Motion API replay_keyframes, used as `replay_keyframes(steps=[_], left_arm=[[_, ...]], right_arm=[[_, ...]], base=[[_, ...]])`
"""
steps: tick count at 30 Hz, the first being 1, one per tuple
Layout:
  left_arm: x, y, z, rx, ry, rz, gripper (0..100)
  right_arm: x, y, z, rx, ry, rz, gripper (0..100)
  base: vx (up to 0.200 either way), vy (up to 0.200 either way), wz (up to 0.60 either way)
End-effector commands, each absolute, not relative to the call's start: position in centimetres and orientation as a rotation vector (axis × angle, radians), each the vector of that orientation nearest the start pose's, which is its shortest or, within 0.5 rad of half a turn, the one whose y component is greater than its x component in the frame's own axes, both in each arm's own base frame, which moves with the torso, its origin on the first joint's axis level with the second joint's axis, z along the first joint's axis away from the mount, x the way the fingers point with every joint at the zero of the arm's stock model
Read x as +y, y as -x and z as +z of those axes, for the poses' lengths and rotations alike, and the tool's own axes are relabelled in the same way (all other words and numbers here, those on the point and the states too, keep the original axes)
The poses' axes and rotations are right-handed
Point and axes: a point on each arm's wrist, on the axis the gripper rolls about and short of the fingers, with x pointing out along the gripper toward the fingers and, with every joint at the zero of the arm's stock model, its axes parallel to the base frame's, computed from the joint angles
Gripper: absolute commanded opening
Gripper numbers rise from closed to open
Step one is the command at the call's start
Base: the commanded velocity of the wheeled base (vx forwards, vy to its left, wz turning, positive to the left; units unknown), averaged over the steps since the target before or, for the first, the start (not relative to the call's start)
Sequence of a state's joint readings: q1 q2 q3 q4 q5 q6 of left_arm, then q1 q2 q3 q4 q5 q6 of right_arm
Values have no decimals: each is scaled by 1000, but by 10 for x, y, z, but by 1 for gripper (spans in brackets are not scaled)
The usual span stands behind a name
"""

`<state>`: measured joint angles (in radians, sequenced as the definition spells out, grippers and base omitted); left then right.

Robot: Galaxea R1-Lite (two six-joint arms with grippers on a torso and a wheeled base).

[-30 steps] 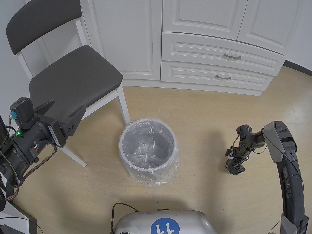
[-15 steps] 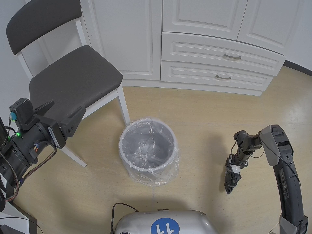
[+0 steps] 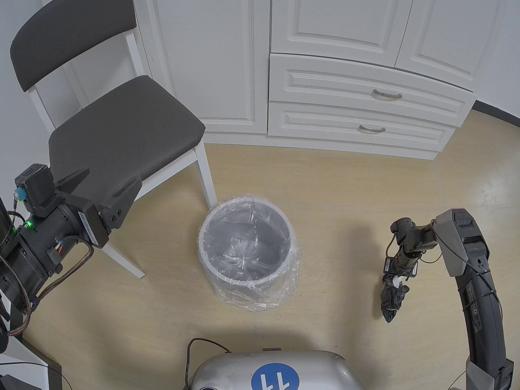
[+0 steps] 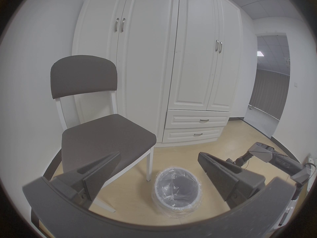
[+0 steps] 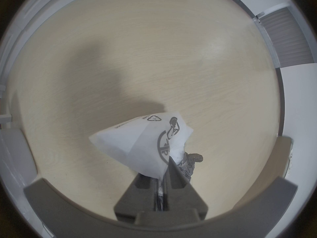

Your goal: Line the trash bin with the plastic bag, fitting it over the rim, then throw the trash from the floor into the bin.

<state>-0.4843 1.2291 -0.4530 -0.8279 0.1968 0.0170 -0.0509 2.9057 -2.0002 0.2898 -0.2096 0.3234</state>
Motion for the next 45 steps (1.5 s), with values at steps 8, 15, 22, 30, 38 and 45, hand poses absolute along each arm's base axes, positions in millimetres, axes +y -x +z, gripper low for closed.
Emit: replay_keyframes(steps=[8,15,22,30,38,45], left_arm=[[-78,-158,222,-68,-6,-284,100],[-74,-150,230,-108,-10,-283,100],[-73,-148,231,-117,-21,-282,100],[-71,-146,233,-128,-23,-281,100],[-71,-145,235,-140,-21,-279,100],[-69,-142,237,-154,-32,-277,100]], right_arm=[[-32,-494,-29,1020,-209,-425,0],[-16,-458,78,873,-229,-354,0],[4,-412,144,681,-188,-266,0],[50,-341,195,494,-89,-96,0],[97,-299,209,380,-55,39,0],[154,-276,197,305,-12,116,0]], base=[[0,0,0],[0,0,0],[0,0,0],[0,0,0],[0,0,0],[0,0,0]])
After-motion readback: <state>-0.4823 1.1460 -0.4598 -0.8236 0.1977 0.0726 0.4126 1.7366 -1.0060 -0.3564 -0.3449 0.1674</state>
